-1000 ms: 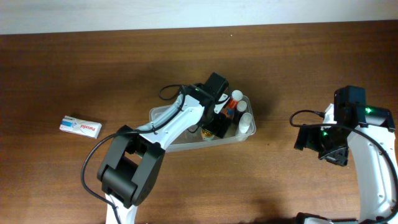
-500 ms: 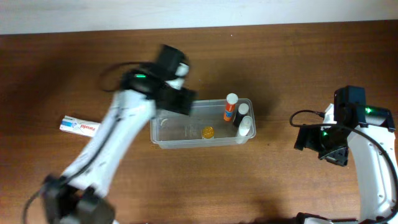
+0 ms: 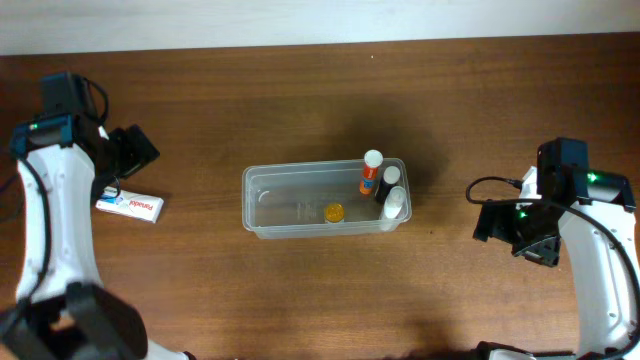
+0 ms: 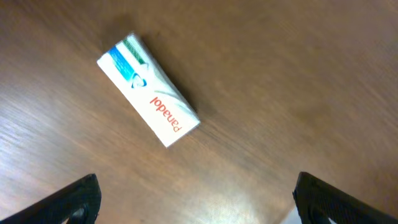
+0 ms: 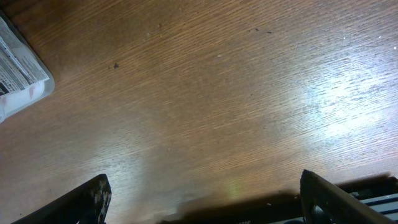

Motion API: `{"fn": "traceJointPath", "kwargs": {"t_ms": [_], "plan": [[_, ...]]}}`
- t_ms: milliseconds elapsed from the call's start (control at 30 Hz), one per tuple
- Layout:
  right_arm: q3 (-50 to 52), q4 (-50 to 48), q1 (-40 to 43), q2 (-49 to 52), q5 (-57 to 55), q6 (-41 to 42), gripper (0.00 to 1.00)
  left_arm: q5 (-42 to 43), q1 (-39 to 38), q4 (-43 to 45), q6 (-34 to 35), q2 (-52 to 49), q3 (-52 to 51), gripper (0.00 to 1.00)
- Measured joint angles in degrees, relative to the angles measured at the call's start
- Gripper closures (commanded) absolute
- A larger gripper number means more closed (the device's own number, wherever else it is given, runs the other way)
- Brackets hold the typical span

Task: Pack container
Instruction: 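Grasp the white Panadol box with the left gripper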

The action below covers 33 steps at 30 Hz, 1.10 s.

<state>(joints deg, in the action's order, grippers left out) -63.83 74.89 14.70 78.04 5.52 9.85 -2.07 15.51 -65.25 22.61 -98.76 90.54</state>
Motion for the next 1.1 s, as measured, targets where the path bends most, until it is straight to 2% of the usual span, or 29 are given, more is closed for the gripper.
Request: {"fn": "traceJointPath", "kwargs": {"t_ms": [233,467,500,533,567,633,733,767,900,967,1100], "plan": [[0.0,0.0,0.0,0.0,0.0,0.0,0.11,2.8,3.1,3.4,9.1,-16.5,-0.9,0.01],[0.0,0.0,0.0,0.0,0.0,0.0,0.11,3.4,5.3,5.1,11.5,-24.3,-1.0,0.01],[0.0,0.0,0.0,0.0,0.0,0.0,0.11,3.4,5.6,5.1,11.6,-24.7,-1.0,0.03],[0.0,0.0,0.0,0.0,0.0,0.0,0.11,3.7,5.9,5.1,11.8,-25.0,-1.0,0.11],[0.0,0.0,0.0,0.0,0.0,0.0,0.11,3.6,6.1,5.1,11.8,-25.0,-1.0,0.25],[0.0,0.0,0.0,0.0,0.0,0.0,0.11,3.6,6.4,5.1,11.9,-25.0,-1.0,0.38],[0.0,0.0,0.0,0.0,0.0,0.0,0.11,3.6,6.6,4.7,11.5,-25.0,-1.0,0.43],[0.0,0.0,0.0,0.0,0.0,0.0,0.11,3.6,6.6,4.4,11.5,-25.0,-1.0,0.49],[0.0,0.0,0.0,0.0,0.0,0.0,0.11,3.6,6.6,2.6,11.3,-25.0,-1.0,0.53],[0.0,0.0,0.0,0.0,0.0,0.0,0.11,3.6,6.5,1.0,11.3,-25.0,-1.0,0.62],[0.0,0.0,0.0,0.0,0.0,0.0,0.11,3.5,5.7,-0.3,9.2,-24.1,-0.2,0.61]]}}
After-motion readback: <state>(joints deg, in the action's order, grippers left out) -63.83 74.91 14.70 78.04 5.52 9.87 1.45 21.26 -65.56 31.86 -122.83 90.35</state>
